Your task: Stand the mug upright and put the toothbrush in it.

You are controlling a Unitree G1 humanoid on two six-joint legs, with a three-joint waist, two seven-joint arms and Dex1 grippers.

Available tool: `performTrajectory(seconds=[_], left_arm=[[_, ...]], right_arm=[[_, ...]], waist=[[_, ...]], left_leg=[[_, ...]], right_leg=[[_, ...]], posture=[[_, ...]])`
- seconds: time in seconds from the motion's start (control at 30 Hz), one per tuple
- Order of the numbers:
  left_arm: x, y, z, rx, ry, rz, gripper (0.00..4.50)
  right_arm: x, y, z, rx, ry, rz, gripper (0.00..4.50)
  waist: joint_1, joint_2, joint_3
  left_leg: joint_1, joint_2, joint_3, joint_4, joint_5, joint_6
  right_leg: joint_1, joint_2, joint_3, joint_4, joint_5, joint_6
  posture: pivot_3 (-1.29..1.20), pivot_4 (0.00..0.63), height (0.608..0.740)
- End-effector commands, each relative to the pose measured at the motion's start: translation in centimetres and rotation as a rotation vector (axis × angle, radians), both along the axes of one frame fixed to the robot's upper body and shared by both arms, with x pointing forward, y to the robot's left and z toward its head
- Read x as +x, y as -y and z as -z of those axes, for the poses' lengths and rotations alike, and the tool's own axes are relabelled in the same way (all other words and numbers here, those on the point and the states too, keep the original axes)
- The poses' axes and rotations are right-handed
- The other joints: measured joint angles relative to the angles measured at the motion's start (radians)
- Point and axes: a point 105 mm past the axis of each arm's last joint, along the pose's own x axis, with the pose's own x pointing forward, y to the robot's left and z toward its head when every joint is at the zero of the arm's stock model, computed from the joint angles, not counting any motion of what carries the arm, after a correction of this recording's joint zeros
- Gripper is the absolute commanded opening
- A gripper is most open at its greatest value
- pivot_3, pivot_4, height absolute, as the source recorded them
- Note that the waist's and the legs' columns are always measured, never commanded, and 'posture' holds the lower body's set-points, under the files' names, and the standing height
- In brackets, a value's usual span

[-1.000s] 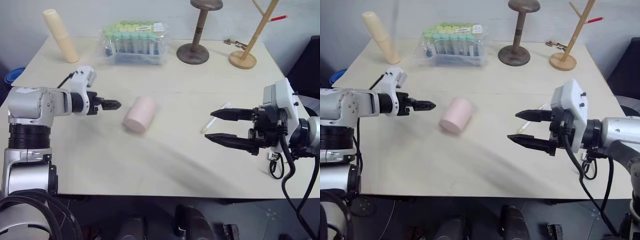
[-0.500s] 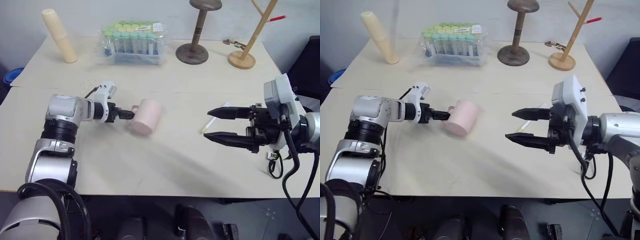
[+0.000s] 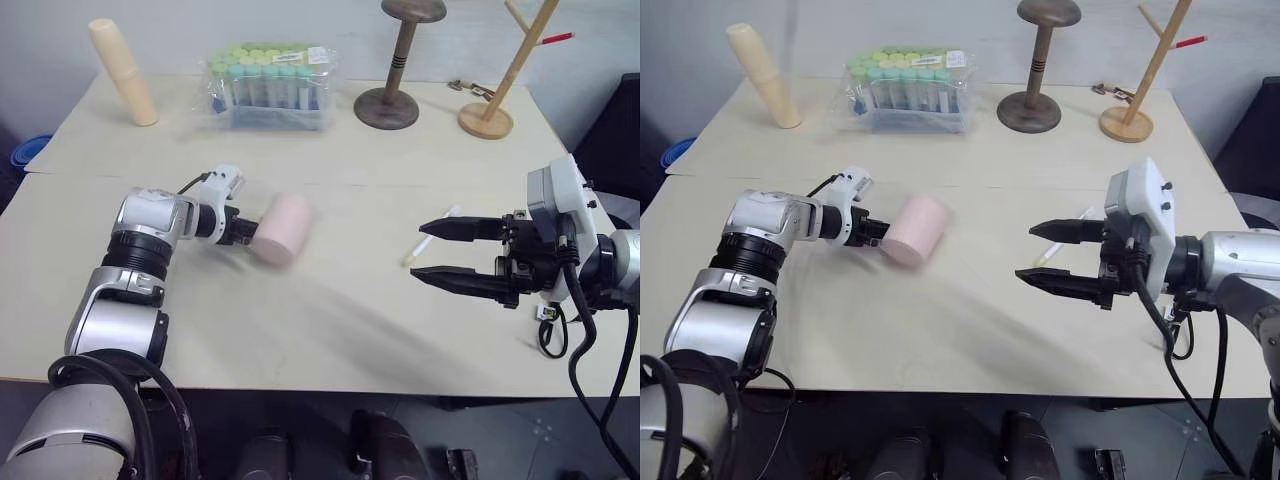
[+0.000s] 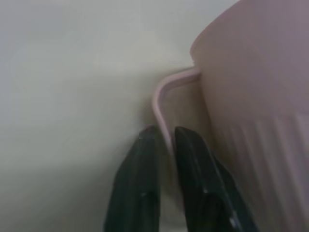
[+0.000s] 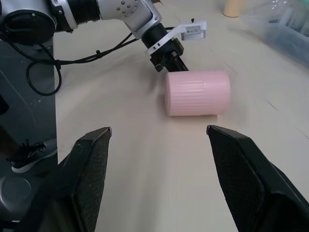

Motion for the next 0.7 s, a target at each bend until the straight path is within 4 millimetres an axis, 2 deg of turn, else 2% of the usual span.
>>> performTrajectory(seconds=[0.03, 0.1, 0.17, 0.3, 0.33, 0.4, 0.47, 0.57, 0.7], left_arm=[[-0.3, 0.0, 0.1, -0.015, -0.024, -0.008, 0.05], [-0.1, 0.6, -1.1, -0.057, 0.028, 0.007, 0.05], [0.2, 1.6, -3.2, -0.128, 0.120, 0.012, 0.05], [1.0, 2.9, -7.5, -0.223, 0.398, -0.033, 0.05], [1.0, 3.6, -8.7, -0.232, 0.523, -0.025, 0.05], [0.5, 4.7, -9.8, -0.248, 0.675, -0.029, 0.05], [0.2, 5.9, -8.9, -0.225, 0.806, -0.032, 0.05], [0.2, 7.3, -5.9, -0.170, 0.904, -0.053, 0.05], [0.1, 7.5, -2.4, -0.043, 1.033, -0.074, 0.05]], right_arm=[[-0.1, 0.3, -0.9, -0.010, 0.061, 0.020, 3.29], [0.2, 0.5, -0.9, -0.009, 0.068, 0.044, 3.29], [0.4, 0.8, -0.8, -0.005, 0.073, 0.075, 3.29], [0.8, 1.3, -0.4, -0.011, 0.091, 0.133, 3.29], [1.1, 1.6, -0.3, -0.008, 0.102, 0.165, 3.29], [1.6, 1.9, -0.1, 0.007, 0.109, 0.217, 3.29], [2.0, 2.2, 0.0, 0.032, 0.104, 0.257, 3.29], [2.5, 2.5, 0.5, 0.058, 0.087, 0.307, 3.29], [2.4, 2.6, 0.9, 0.075, 0.067, 0.326, 3.29]], waist=[[-0.001, 0.000, 0.000], [0.000, 0.000, 0.000], [0.002, 0.000, 0.000], [0.004, -0.001, 0.000], [0.003, -0.001, 0.000], [0.003, -0.001, 0.000], [0.003, 0.000, 0.000], [0.003, 0.000, 0.000], [0.004, 0.000, 0.000]], left_leg=[[0.000, 0.000, 0.000, 0.000, 0.000, 0.000], [0.000, 0.000, 0.000, 0.000, 0.000, 0.000], [0.000, 0.000, 0.000, 0.000, 0.000, 0.000], [-0.006, 0.000, -0.005, 0.003, 0.000, 0.000], [-0.008, 0.000, -0.006, 0.004, 0.000, 0.000], [-0.008, 0.000, -0.007, 0.005, 0.000, 0.000], [-0.009, 0.000, -0.007, 0.005, 0.000, 0.000], [-0.008, 0.000, -0.007, 0.005, 0.000, 0.000], [-0.008, 0.000, -0.007, 0.005, 0.000, 0.000]], right_leg=[[0.000, 0.000, 0.000, 0.000, 0.000, 0.000], [0.000, 0.000, 0.000, 0.000, 0.000, 0.000], [0.000, 0.000, 0.000, 0.000, 0.000, 0.000], [-0.001, -0.002, -0.003, -0.001, 0.000, 0.000], [-0.002, -0.002, -0.004, -0.001, 0.000, 0.001], [-0.003, -0.002, -0.005, -0.001, 0.000, 0.001], [-0.003, -0.003, -0.005, -0.001, 0.001, 0.001], [-0.002, -0.003, -0.005, 0.000, 0.001, 0.001], [-0.002, -0.002, -0.005, -0.001, 0.001, 0.001]], posture=[[0.00, 0.150, 0.740], [0.00, 0.150, 0.740], [0.00, 0.150, 0.740], [0.00, 0.150, 0.740], [0.00, 0.150, 0.740], [0.00, 0.150, 0.740], [0.00, 0.150, 0.740], [0.00, 0.150, 0.740], [0.00, 0.150, 0.740]])
